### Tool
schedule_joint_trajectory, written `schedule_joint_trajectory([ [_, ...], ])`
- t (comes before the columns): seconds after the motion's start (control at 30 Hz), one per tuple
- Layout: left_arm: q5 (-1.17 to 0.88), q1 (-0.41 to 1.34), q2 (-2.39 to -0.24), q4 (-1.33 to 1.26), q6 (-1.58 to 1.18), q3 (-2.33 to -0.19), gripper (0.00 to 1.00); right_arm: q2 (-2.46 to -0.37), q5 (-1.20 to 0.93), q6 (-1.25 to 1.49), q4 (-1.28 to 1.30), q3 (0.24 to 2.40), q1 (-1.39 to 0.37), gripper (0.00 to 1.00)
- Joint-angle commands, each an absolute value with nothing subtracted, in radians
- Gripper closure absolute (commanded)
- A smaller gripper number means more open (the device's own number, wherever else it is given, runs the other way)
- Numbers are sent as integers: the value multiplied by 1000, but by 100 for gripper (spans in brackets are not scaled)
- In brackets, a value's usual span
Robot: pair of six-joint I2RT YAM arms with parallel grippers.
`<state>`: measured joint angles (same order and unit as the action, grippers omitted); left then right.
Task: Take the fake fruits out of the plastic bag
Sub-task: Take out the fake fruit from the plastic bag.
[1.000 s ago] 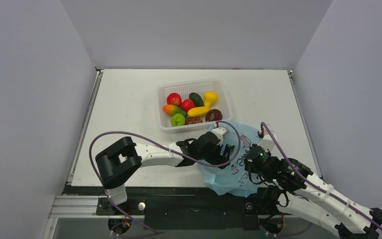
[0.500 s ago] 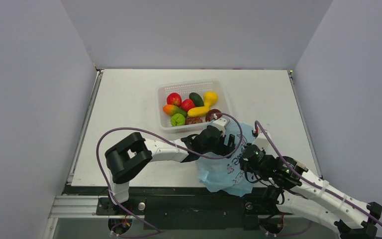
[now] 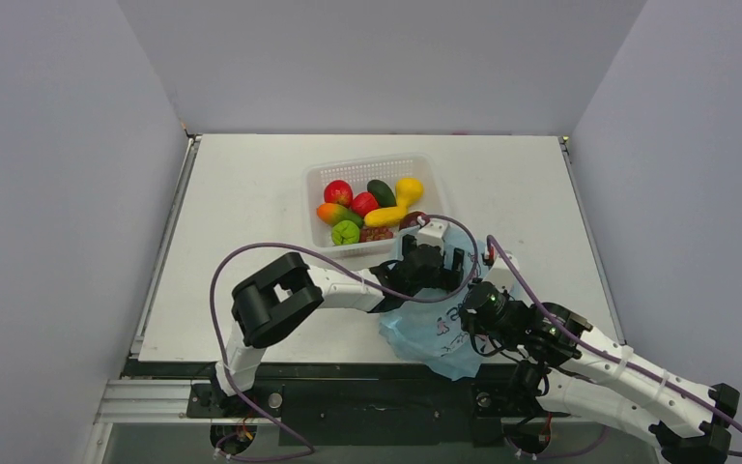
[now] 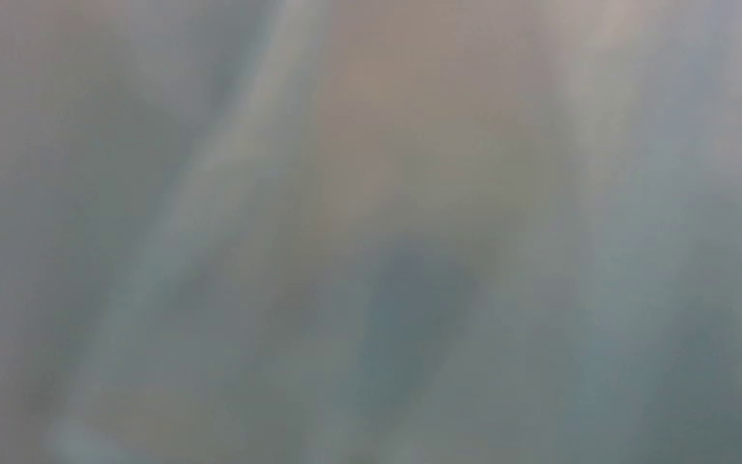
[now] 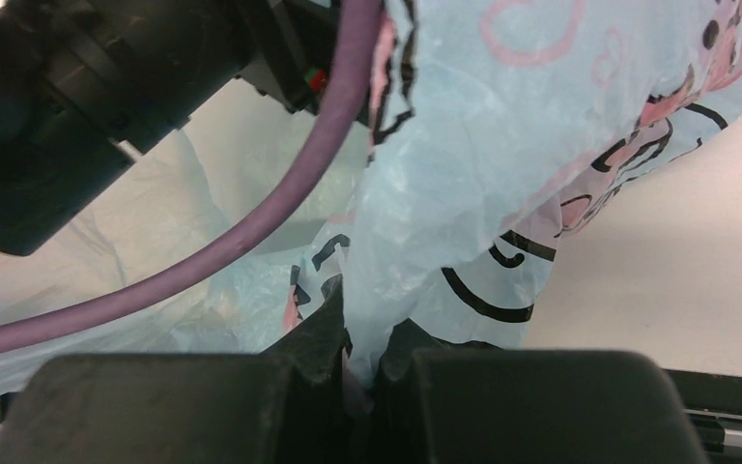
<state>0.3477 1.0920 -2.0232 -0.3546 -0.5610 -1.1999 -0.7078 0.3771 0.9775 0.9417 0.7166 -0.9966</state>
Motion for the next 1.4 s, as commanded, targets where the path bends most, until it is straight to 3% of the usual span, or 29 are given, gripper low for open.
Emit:
schedule_joint_trajectory([
  [0.0,433,1092,-2085,-377,-548,-1294,3,-686,399,989,923,726,-1011,100],
  [0.33,312,1093,-2096,-401,-475,-1291,17,-661,431,982,949,733,-1013,100],
  [0.63,86,1090,-1972,-344,-464,-1235,39,-656,483,989,960,746,-1014,100],
  [1.0,-450,1002,-1852,-308,-587,-1173,39,-741,676,1023,1025,814,-1011,100],
  [1.37,-622,992,-1687,-359,-569,-1065,38,-762,709,944,1070,853,-803,100],
])
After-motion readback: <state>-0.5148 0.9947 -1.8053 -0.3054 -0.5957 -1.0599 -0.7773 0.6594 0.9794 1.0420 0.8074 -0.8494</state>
